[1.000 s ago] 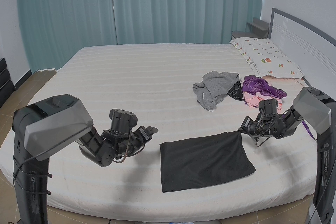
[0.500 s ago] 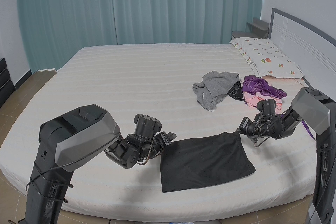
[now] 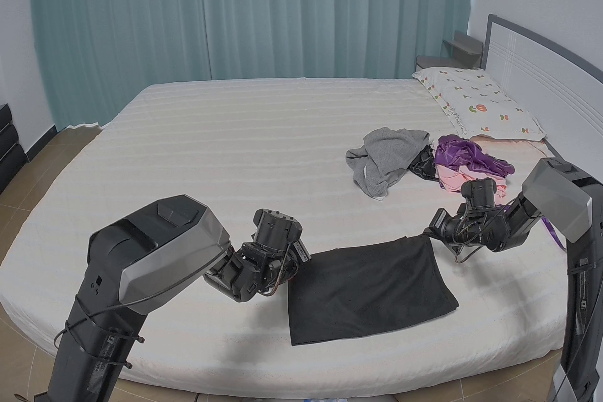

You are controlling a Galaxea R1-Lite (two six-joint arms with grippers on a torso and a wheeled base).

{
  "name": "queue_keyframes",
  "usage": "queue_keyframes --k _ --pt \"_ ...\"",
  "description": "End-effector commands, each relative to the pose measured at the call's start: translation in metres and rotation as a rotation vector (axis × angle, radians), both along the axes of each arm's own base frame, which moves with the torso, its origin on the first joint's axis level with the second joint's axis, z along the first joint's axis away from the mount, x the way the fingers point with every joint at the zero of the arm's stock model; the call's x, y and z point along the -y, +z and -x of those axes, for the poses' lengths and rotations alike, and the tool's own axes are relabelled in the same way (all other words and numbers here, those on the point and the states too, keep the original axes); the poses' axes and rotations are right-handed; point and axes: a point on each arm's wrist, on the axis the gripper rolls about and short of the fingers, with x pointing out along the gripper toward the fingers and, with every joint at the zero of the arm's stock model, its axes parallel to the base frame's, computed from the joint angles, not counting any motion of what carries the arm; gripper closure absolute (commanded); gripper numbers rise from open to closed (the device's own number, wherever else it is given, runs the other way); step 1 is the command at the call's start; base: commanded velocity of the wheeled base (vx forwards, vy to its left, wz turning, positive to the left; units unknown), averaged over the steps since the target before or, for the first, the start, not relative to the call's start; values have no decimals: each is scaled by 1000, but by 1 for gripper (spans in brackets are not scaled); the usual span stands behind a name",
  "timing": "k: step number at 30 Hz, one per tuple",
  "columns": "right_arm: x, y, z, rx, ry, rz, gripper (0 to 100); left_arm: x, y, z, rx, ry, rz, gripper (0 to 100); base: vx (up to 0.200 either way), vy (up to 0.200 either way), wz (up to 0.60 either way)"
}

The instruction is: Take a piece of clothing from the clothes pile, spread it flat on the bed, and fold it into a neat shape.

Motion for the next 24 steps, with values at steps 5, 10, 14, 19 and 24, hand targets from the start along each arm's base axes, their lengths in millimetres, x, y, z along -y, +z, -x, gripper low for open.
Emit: queue_keyframes --k 5,10,14,19,24 --pt "0 -4 -1 15 -5 7 100 -1 2 -2 20 73 5 100 0 0 0" --pt "-1 -9 -4 33 -11 15 100 -1 3 -2 18 83 13 100 0 0 0" --pt "-4 -15 -8 33 -10 23 100 -1 0 -2 16 89 1 100 0 0 0" --pt "-10 -25 -12 30 -13 45 100 -1 0 -2 13 85 -2 100 0 0 0" --pt "-11 -22 -12 37 -7 46 0 0 -1 -3 15 84 -1 0 0 0 0"
